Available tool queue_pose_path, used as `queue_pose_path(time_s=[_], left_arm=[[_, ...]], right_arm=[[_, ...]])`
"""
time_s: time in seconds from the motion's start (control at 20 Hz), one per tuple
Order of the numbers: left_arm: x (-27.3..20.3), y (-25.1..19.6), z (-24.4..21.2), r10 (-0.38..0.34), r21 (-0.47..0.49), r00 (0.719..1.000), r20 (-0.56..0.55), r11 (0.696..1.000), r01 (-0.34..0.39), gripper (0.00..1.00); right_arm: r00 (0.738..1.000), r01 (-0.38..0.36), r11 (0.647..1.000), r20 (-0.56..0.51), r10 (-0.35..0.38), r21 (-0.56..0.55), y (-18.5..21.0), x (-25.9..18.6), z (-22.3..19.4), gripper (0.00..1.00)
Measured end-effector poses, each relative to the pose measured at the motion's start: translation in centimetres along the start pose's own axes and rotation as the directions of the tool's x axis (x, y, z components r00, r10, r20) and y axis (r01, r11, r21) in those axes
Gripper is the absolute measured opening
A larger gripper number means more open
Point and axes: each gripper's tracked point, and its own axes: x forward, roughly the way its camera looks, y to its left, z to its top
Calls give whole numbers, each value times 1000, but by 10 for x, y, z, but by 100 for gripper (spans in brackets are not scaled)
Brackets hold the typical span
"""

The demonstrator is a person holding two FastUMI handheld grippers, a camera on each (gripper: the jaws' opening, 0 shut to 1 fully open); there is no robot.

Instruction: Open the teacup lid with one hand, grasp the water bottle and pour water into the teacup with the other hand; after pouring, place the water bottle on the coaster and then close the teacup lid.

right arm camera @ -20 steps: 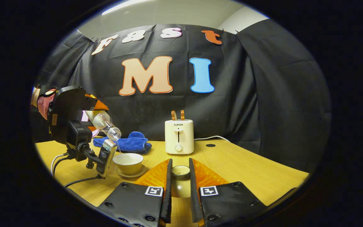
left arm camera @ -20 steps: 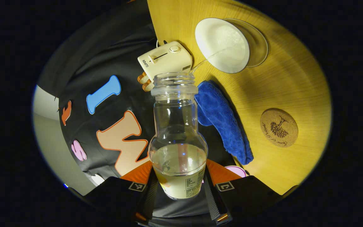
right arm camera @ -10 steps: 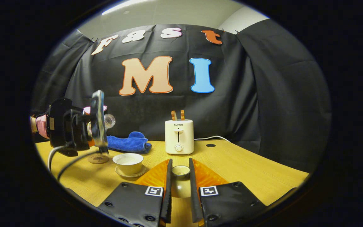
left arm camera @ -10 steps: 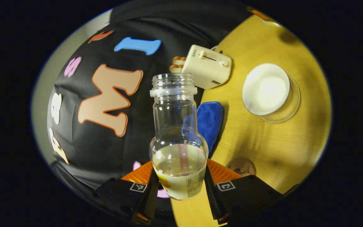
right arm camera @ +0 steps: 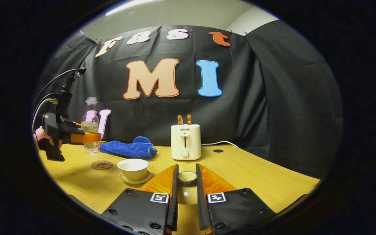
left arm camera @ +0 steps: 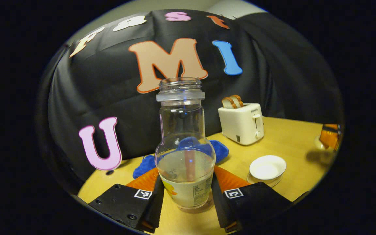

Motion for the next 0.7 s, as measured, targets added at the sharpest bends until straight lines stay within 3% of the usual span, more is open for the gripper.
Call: queue_pose_path(time_s=[0.1,0.3,0.7], left_arm=[[-3,-1,1,-9,-86,1000,7,996,10,64],[-3,-10,-4,-7,-155,1000,-9,988,6,64],[1,-11,-16,-21,-140,998,-59,990,12,65]], right_arm=[[1000,0,1000,0,0,0,0,0,0,28],[1000,0,1000,1,0,0,0,0,1,29],[1000,0,1000,1,0,0,0,0,1,29]])
